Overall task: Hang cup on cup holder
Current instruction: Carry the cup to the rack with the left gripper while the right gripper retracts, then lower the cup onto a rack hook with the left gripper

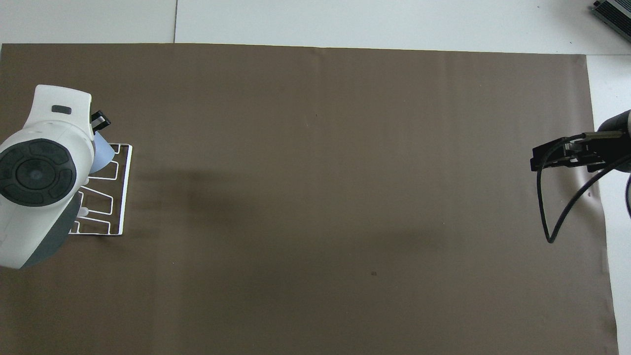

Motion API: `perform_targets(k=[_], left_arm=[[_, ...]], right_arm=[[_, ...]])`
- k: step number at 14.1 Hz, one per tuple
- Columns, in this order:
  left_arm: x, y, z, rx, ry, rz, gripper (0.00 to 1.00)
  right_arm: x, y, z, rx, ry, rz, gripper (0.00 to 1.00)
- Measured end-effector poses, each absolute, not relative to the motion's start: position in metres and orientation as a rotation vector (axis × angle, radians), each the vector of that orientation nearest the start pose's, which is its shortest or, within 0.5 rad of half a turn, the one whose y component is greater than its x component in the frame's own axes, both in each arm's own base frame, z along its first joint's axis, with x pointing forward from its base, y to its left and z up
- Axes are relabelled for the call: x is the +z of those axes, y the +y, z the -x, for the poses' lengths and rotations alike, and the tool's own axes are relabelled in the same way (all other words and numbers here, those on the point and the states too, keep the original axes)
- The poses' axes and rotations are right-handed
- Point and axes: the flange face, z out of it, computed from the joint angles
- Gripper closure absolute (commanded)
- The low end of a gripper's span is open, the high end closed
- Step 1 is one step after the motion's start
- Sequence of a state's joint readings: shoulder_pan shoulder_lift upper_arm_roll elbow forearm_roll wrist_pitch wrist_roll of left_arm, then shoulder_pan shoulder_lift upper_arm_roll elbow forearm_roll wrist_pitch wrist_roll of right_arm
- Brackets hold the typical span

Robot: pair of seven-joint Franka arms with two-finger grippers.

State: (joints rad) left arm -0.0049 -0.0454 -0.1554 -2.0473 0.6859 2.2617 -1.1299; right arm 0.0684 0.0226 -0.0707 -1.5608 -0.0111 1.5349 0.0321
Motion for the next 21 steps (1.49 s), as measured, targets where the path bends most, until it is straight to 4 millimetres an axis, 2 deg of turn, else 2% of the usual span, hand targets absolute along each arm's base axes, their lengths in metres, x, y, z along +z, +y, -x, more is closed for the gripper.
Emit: perform_targets(k=[3, 8, 21], left_arm=[[0.491, -0.059, -0.573, -0.836, -0.737, 2.641, 1.0], [0.477, -0.025, -0.588, -0.87, -0.664, 2.677, 1.0], [0.449, -0.028, -0.586, -0.824, -0.632, 2.706, 1.0]], right_arm=[[0.614, -0.002, -0.557, 0.076, 0.054, 3.154, 0.0], [0.614, -0.002, -0.557, 0.076, 0.056, 3.154, 0.0], [0.614, -0.003, -0.557, 0.076, 0.057, 3.154, 0.0]])
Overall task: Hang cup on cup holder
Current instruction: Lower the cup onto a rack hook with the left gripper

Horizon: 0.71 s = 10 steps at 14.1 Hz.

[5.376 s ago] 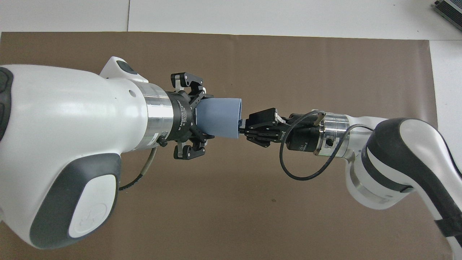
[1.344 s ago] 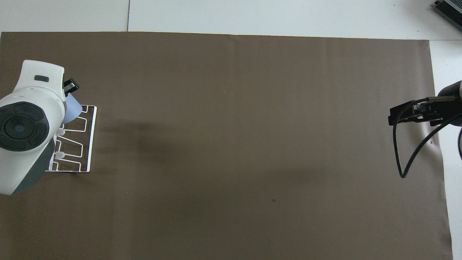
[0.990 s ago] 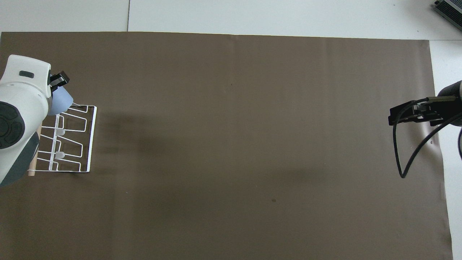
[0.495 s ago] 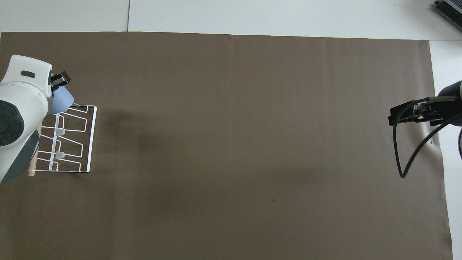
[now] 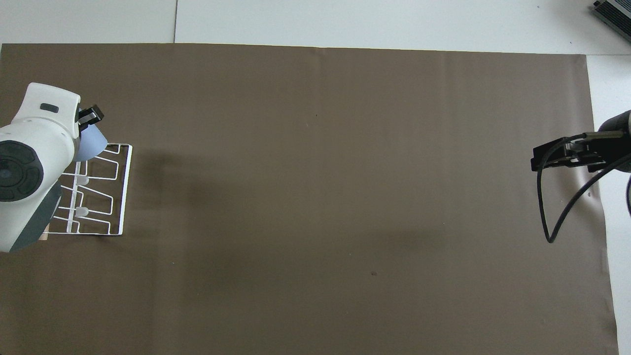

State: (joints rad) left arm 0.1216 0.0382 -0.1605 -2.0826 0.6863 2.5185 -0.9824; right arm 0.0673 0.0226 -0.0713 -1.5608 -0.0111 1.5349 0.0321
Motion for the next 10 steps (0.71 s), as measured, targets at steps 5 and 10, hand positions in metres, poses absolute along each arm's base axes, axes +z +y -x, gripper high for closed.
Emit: perform_targets(k=[5, 10], left_arm=[[0.435, -0.025, -0.58, -0.808, -0.624, 2.723, 1.0], [0.434, -0.025, -0.58, -0.808, -0.625, 2.724, 0.63]], right_arm=[[0.614, -0.003, -0.557, 0.076, 0.057, 3.154, 0.0], [0.614, -0.003, -0.557, 0.076, 0.057, 3.154, 0.0]])
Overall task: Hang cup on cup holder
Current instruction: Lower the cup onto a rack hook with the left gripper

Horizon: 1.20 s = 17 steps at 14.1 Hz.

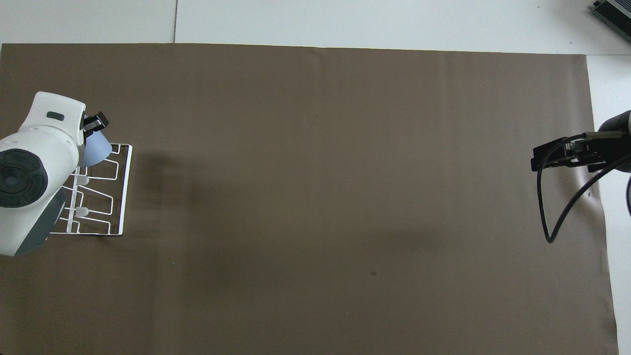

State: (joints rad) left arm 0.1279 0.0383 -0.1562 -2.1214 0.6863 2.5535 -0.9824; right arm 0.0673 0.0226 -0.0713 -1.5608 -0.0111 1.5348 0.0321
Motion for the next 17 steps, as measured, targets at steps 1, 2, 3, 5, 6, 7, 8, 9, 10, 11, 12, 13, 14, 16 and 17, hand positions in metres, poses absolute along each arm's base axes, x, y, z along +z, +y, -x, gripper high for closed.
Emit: perform_targets(k=[1, 2, 3, 5, 6, 7, 8, 9, 10, 11, 12, 13, 14, 16, 17], left_arm=[[0.434, -0.025, -0.58, -0.808, -0.624, 2.724, 0.01], [0.434, -0.025, -0.58, -0.806, -0.614, 2.724, 0.0], [0.434, -0.025, -0.58, -0.801, -0.584, 2.726, 0.0], [0.434, -0.024, -0.58, -0.792, -0.522, 2.728, 0.0], [0.434, -0.024, -0.58, -0.789, -0.507, 2.728, 0.0], [0.434, -0.024, -0.58, -0.787, -0.499, 2.728, 0.0], [0.434, -0.024, -0.58, -0.785, -0.493, 2.728, 0.0], [0.435, -0.023, -0.58, -0.785, -0.49, 2.728, 0.0], [0.435, -0.022, -0.58, -0.785, -0.489, 2.727, 0.0], [0.435, -0.022, -0.58, -0.78, -0.49, 2.725, 0.0], [0.434, -0.022, -0.579, -0.763, -0.492, 2.719, 0.0], [0.434, -0.022, -0.578, -0.735, -0.497, 2.709, 0.0], [0.434, -0.023, -0.576, -0.699, -0.511, 2.701, 0.0], [0.443, -0.032, -0.572, -0.62, -0.599, 2.715, 0.0], [0.454, -0.039, -0.569, -0.58, -0.652, 2.727, 0.0]], right_arm=[[0.614, -0.003, -0.557, 0.076, 0.057, 3.154, 0.0], [0.614, -0.003, -0.557, 0.076, 0.057, 3.154, 0.0], [0.614, -0.003, -0.557, 0.076, 0.057, 3.154, 0.0], [0.614, -0.003, -0.557, 0.076, 0.057, 3.154, 0.0], [0.614, -0.003, -0.557, 0.076, 0.057, 3.154, 0.0], [0.614, -0.003, -0.557, 0.076, 0.057, 3.154, 0.0], [0.614, -0.003, -0.557, 0.076, 0.057, 3.154, 0.0], [0.614, -0.003, -0.557, 0.076, 0.057, 3.154, 0.0], [0.614, -0.003, -0.557, 0.076, 0.057, 3.154, 0.0], [0.614, -0.003, -0.557, 0.076, 0.057, 3.154, 0.0], [0.614, -0.003, -0.557, 0.076, 0.057, 3.154, 0.0], [0.614, -0.003, -0.557, 0.076, 0.057, 3.154, 0.0], [0.614, -0.003, -0.557, 0.076, 0.057, 3.154, 0.0], [0.614, -0.003, -0.557, 0.076, 0.057, 3.154, 0.0], [0.614, -0.003, -0.557, 0.076, 0.057, 3.154, 0.0]])
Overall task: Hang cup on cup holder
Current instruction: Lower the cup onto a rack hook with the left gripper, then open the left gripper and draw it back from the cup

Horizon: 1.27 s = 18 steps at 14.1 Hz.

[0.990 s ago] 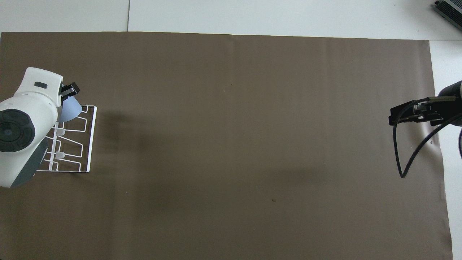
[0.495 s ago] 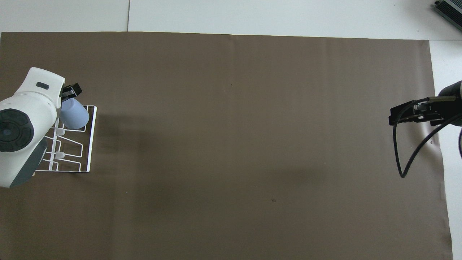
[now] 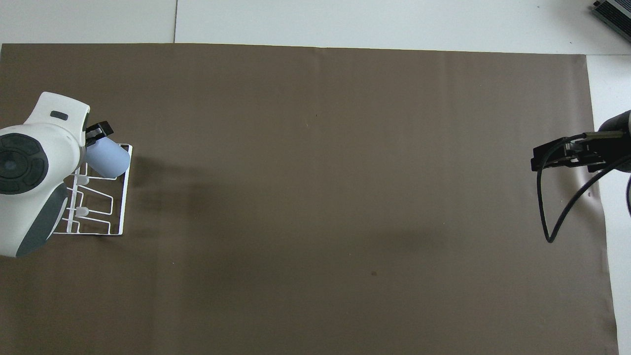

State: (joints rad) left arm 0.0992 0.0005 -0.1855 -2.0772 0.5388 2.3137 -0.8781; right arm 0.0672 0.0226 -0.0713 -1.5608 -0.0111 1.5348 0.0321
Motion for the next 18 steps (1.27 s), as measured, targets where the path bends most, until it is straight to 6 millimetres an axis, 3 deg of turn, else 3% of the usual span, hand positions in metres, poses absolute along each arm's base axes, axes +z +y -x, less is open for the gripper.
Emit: perform_targets(k=[5, 7, 11, 18], left_arm=[[0.531, -0.083, -0.55, -0.378, -0.814, 2.761, 0.0], [0.549, -0.09, -0.54, -0.286, -0.864, 2.793, 0.0], [0.561, -0.096, -0.523, -0.149, -0.744, 2.885, 0.0], [0.563, -0.087, -0.509, 0.048, -0.28, 3.034, 0.0]], right_arm=[[0.623, -0.006, -0.554, 0.046, 0.065, 3.153, 0.0], [0.636, -0.017, -0.547, 0.023, 0.094, 3.151, 0.0], [0.653, -0.024, -0.527, 0.046, 0.114, 3.148, 0.0], [0.642, -0.022, -0.525, 0.086, 0.109, 3.153, 0.0]])
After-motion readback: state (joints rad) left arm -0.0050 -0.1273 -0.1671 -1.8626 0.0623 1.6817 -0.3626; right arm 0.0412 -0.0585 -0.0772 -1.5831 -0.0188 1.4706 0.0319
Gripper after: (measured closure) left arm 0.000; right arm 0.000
